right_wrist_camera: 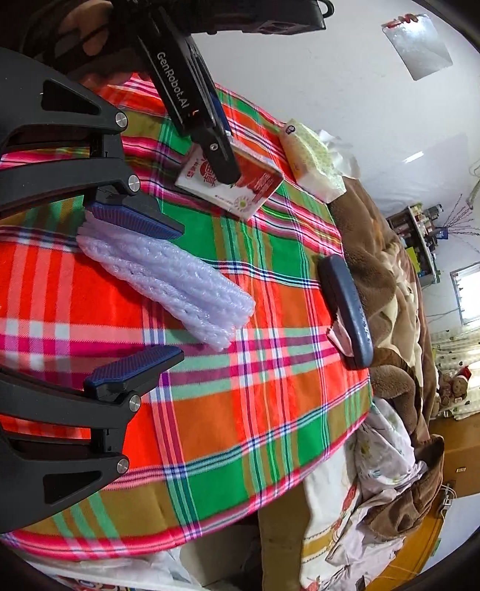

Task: Collect trash
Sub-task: 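Grasp the pink carton with left tool while right tool grasps the white foam sleeve, then carry the pink carton and foam sleeve over the bin with both tools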

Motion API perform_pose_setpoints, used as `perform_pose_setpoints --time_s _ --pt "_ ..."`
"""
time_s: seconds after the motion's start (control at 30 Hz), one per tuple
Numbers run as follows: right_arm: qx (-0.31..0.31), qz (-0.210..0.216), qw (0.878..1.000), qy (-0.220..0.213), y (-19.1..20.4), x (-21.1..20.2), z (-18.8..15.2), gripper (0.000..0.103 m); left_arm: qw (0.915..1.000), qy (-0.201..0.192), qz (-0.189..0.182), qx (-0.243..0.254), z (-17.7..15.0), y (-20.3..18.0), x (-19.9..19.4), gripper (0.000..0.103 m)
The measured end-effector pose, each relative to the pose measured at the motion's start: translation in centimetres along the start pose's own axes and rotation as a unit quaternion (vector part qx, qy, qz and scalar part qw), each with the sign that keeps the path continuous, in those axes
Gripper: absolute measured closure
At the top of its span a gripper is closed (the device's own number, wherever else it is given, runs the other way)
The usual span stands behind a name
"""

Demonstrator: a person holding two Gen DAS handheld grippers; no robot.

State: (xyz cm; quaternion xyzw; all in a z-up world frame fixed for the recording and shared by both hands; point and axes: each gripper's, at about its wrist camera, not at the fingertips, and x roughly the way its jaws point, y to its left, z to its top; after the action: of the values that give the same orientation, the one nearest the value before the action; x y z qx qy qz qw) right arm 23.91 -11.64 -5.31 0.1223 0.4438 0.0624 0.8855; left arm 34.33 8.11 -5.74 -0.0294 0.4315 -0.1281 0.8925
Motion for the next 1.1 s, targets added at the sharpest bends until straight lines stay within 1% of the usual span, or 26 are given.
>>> perform_pose_setpoints --time_s 0.27,0.33,0.37,0.4,0.47,0.5,0.6,0.67,0.93,1.1 --pt "-0.028 -0.015 0.999 0.008 1.1 1.0 0.3 0.042 0.9999 0.005 -0.003 -0.01 0.1 0.6 0.5 0.04" --pt "-0.029 -0.013 0.999 0.007 1.2 1.0 0.3 0.042 0.9999 0.005 0.003 -0.01 0.1 0.7 0.6 0.04" --pt "-0.029 -0.01 0.999 0.008 1.2 1.0 0.3 0.047 0.9999 0.007 0.003 -0.01 0.1 0.7 0.6 0.04" --pt "-0.031 -0.004 0.999 0.008 1.2 0.9 0.3 0.055 0.9999 0.008 0.001 -0.009 0.0 0.5 0.6 0.045" --pt "-0.032 -0.001 0.999 0.007 1.3 0.9 0.3 0.061 0.9999 0.01 -0.003 -0.004 0.0 0.3 0.7 0.051" --pt "-0.033 0.001 0.999 0.007 1.4 0.9 0.3 0.066 0.9999 0.012 -0.005 -0.001 -0.1 0.1 0.8 0.055" --pt "-0.036 0.006 0.999 0.003 1.6 0.7 0.3 0.074 0.9999 0.013 -0.006 0.003 -0.2 -0.3 0.7 0.064" --pt "-0.038 0.01 0.999 0.001 1.7 0.6 0.2 0.076 0.9999 0.012 -0.002 0.004 -0.3 -0.4 0.6 0.065" --pt "-0.037 0.013 0.999 -0.014 1.5 -0.5 0.1 0.078 1.0 0.007 0.001 0.002 -0.9 -0.6 -0.5 0.065" --pt "-0.04 0.012 0.999 -0.027 1.4 -1.8 -0.1 0.078 1.0 0.001 0.001 0.009 -1.5 -1.4 -1.8 0.066"
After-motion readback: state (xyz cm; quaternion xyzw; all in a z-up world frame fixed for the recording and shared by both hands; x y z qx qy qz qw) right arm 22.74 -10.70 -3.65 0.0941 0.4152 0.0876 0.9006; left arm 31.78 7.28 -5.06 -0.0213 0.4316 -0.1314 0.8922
